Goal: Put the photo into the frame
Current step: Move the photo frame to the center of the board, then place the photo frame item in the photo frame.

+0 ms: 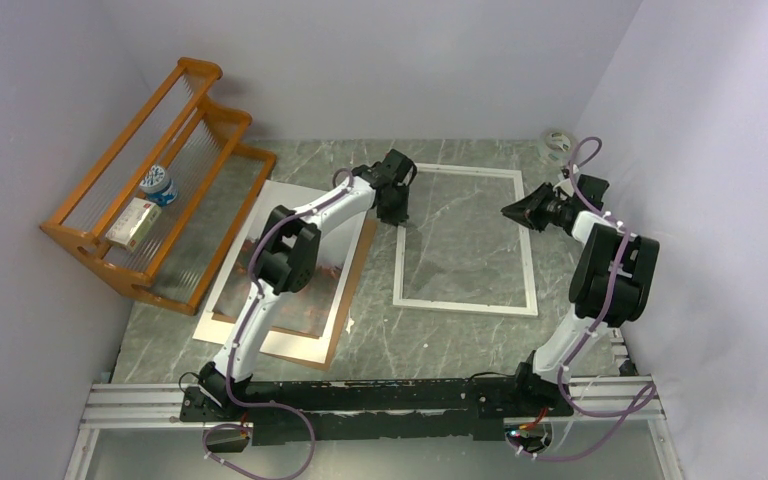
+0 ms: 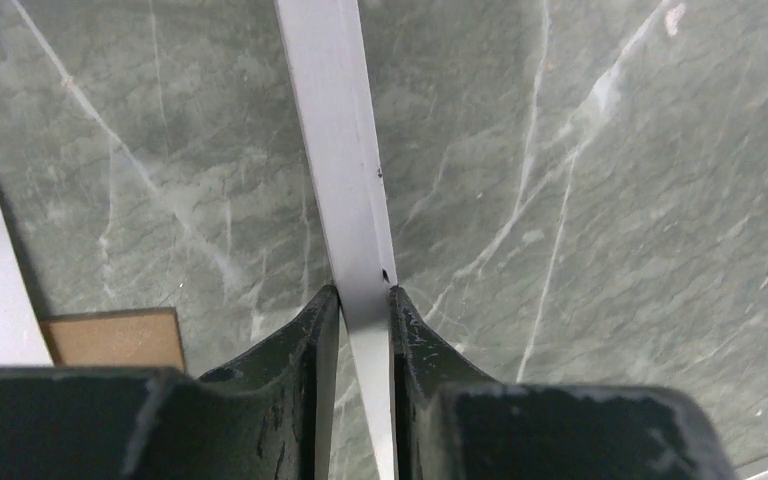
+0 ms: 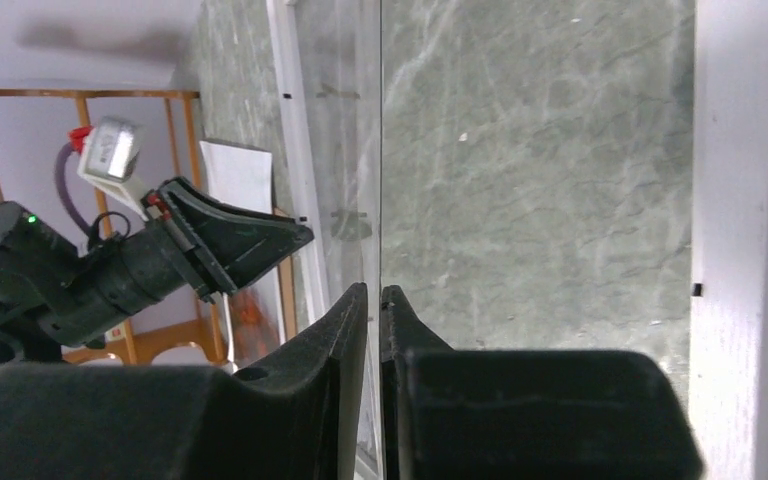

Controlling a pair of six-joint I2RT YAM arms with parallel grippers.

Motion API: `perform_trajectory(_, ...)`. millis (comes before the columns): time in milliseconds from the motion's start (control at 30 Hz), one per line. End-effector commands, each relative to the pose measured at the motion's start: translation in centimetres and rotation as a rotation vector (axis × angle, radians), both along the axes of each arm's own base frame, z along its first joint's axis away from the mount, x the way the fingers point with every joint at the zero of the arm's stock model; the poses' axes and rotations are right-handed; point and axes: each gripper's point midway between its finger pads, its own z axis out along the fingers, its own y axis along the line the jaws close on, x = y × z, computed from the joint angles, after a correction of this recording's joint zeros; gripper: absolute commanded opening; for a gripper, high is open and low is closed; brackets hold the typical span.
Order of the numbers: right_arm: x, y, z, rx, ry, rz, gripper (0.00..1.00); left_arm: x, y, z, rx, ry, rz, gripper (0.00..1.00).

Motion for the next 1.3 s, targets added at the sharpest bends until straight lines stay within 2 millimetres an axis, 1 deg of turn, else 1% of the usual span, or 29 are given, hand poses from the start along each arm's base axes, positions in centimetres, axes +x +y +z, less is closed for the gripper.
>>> perform_trajectory(0, 0.6, 2.0, 4.8, 0.027, -0.108, 0.016, 0.14, -5.4, 5.2, -1.8, 0.168, 0.232, -0.077, 0.03)
perform_trajectory(67, 0.4, 2.9, 6.0, 0.047, -0.112, 0.015, 0.11, -5.3, 6.1, -0.5, 0.129, 0.239, -0.064, 0.03)
perform_trajectory(100, 0.3, 3.4, 6.6, 0.058, -0.115, 0.018, 0.10, -5.2, 6.6, 0.6, 0.110, 0.229, -0.059, 0.03)
perform_trajectory(200, -0.4, 5.5, 8.2, 0.088, -0.125, 0.032, 0.06, -5.5, 8.2, 2.1, 0.050, 0.232, -0.055, 0.02)
perform_trajectory(267, -1.0, 7.0, 8.9, 0.078, -0.123, 0.045, 0.03, -5.8, 9.0, 3.0, 0.022, 0.226, -0.059, 0.02)
perform_trajectory(333, -1.6, 8.5, 9.0, 0.076, -0.114, 0.059, 0.00, -6.1, 9.8, 3.9, 0.012, 0.202, -0.074, 0.02)
perform_trajectory(400, -2.0, 9.6, 9.3, 0.097, -0.116, 0.077, 0.00, -6.2, 10.1, 4.8, -0.004, 0.184, -0.081, 0.02)
perform_trajectory(533, -2.3, 10.9, 11.1, 0.107, -0.141, 0.079, 0.00, -6.5, 11.1, 6.1, -0.025, 0.198, -0.047, 0.03)
perform_trajectory(667, -2.6, 11.8, 13.3, 0.126, -0.179, 0.066, 0.00, -6.2, 11.6, 7.1, -0.055, 0.178, 0.000, 0.03)
perform_trajectory(767, -2.9, 12.0, 14.8, 0.152, -0.203, 0.041, 0.00, -5.5, 12.9, 6.7, -0.046, 0.175, 0.075, 0.03)
perform_trajectory(833, -2.9, 12.0, 15.9, 0.162, -0.220, 0.016, 0.00, -5.4, 13.8, 5.9, -0.047, 0.204, 0.122, 0.03)
perform_trajectory(900, -3.0, 12.0, 17.2, 0.179, -0.243, -0.004, 0.00, -5.1, 14.3, 5.1, -0.056, 0.216, 0.154, 0.03)
perform_trajectory(967, -2.9, 12.2, 18.5, 0.194, -0.260, -0.028, 0.00, -5.1, 14.3, 4.1, -0.075, 0.229, 0.162, 0.03)
perform_trajectory(1067, -2.8, 12.5, 19.7, 0.203, -0.266, -0.067, 0.00, -5.1, 13.8, 3.1, -0.101, 0.240, 0.152, 0.02)
perform_trajectory(1167, -2.5, 12.7, 20.6, 0.221, -0.268, -0.106, 0.00, -5.2, 13.9, 2.4, -0.097, 0.252, 0.146, 0.03)
perform_trajectory(1200, -2.7, 13.7, 20.7, 0.229, -0.257, -0.096, 0.00, -5.3, 13.9, 2.4, -0.104, 0.253, 0.141, 0.02)
perform_trajectory(1233, -2.8, 14.5, 20.8, 0.236, -0.255, -0.087, 0.00, -5.4, 13.9, 2.5, -0.108, 0.253, 0.137, 0.05)
perform_trajectory(1267, -2.7, 14.9, 20.8, 0.242, -0.250, -0.083, 0.00, -5.5, 13.9, 2.7, -0.113, 0.249, 0.133, 0.14)
